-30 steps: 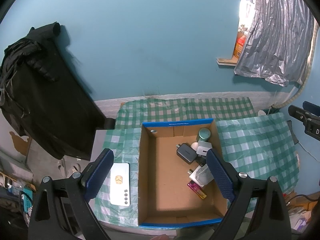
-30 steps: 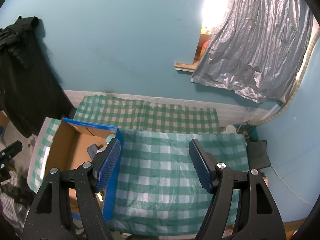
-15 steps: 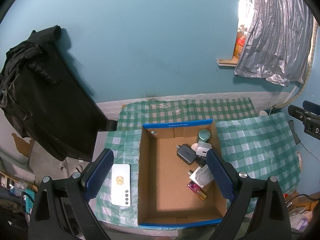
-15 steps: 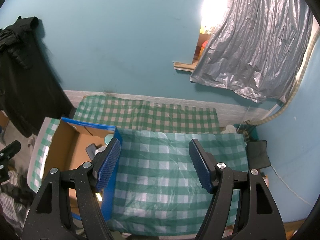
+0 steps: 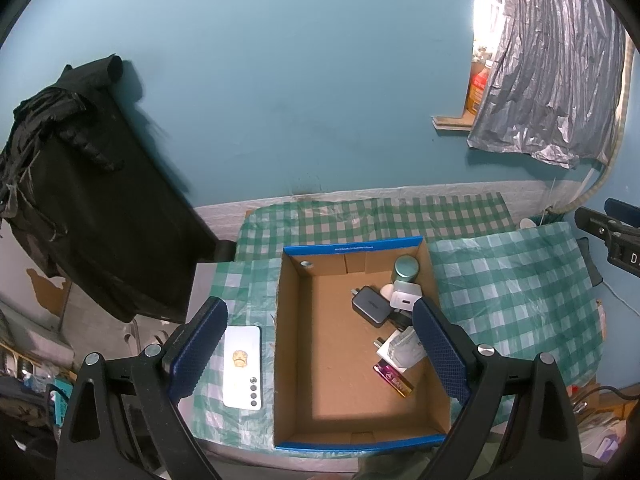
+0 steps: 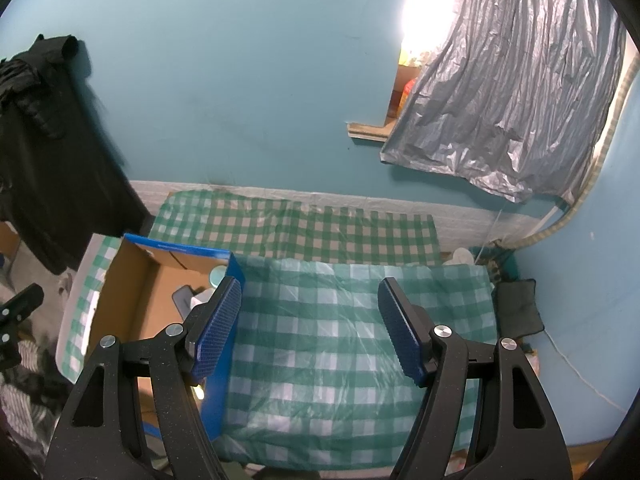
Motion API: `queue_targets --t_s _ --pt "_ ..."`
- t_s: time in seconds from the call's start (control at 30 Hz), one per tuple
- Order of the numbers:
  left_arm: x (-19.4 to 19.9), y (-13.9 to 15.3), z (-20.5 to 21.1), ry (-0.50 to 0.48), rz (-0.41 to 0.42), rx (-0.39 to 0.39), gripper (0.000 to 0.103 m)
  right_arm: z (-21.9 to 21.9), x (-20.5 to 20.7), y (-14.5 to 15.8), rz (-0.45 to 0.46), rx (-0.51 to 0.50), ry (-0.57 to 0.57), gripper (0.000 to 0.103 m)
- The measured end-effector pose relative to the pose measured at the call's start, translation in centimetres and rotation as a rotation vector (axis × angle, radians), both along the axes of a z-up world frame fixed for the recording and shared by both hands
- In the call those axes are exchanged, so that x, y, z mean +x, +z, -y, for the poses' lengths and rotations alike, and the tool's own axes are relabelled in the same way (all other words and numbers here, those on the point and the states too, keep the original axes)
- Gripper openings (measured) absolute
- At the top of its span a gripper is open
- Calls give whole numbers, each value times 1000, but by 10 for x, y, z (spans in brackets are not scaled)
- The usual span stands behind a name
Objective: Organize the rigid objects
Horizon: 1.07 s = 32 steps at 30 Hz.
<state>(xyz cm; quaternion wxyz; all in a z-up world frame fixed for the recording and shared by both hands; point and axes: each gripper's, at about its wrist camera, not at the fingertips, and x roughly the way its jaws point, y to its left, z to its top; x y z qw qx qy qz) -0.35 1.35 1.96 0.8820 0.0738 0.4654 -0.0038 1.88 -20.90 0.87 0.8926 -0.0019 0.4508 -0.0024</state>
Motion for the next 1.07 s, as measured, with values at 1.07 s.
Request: queue_targets --t_s 1.07 --pt "-4 -2 8 -9 -6 25 95 -1 -2 -4 -3 11 -6 71"
